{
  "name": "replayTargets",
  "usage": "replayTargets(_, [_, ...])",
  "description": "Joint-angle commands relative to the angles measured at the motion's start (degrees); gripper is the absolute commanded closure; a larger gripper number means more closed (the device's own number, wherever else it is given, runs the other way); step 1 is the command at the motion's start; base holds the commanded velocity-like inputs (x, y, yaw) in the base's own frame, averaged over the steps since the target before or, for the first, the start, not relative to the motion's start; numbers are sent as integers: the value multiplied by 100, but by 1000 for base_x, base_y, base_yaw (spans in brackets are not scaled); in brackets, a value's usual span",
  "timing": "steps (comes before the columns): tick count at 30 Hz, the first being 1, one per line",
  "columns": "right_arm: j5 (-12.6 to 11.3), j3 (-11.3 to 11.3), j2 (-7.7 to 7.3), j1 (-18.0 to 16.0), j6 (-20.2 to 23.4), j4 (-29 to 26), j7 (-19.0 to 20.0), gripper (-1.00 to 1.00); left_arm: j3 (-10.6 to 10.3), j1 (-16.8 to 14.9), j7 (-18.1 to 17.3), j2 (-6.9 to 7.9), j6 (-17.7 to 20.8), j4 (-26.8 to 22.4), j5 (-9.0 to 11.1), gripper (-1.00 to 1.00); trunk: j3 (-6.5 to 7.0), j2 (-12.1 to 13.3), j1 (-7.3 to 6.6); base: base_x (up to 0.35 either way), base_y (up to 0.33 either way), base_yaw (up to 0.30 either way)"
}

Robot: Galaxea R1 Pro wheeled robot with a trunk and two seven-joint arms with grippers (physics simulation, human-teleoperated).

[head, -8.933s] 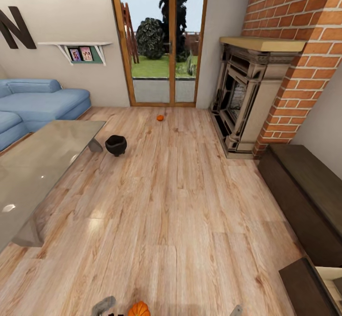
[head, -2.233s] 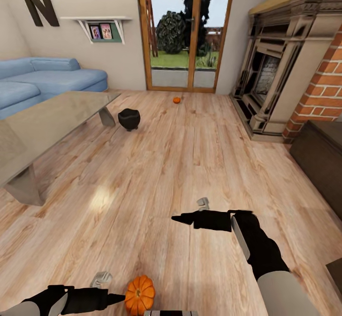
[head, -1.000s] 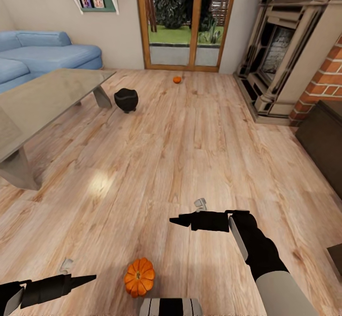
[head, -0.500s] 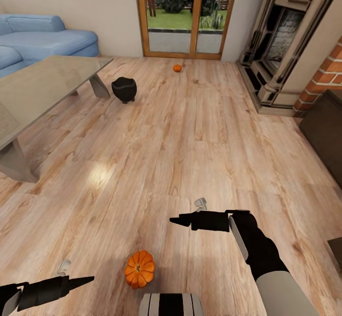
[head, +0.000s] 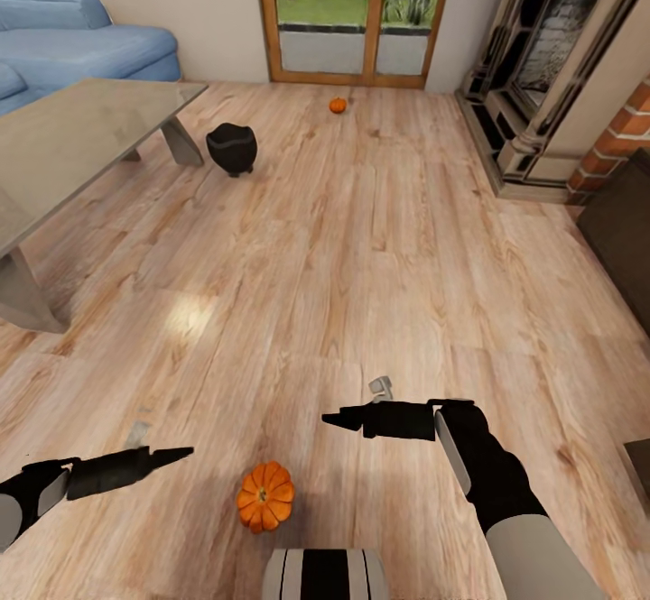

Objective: Place each of the two pumpkins and all three candles from the living room inside a cabinet in the living room (use any cabinet), then make sure every cabinet is closed, and position the cauldron so it is next to a table in the living room.

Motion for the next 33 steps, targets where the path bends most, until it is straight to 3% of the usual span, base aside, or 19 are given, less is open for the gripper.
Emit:
replayTargets(1, [4, 0, -3, 0, 1, 1, -3, -100, -41, -274, 16, -6, 319, -4, -7, -100, -23, -2, 2, 0, 0, 0])
replayTargets(5, [10, 0, -17, 0, 1, 0, -6, -100, -47, -421, 65, -74, 451, -34, -16, -100, -112, -7, 13, 0, 0, 0])
replayTargets(10, [10, -13, -36, 0, -5, 1, -7, -100, -96, -442, 418, -158, 476, 15, -27, -100, -223, -14, 26, 0, 0, 0])
replayTargets(18, [3, -18, -35, 0, -8, 0, -6, -100, -102, -419, 490, -287, 387, 36, -44, -100, -400, -24, 46, 0, 0, 0])
replayTargets(33, [-52, -33, -44, 0, 1, -39, 58, -100, -103, -363, 497, -310, 229, 55, -44, -100, -732, -44, 85, 0, 0, 0])
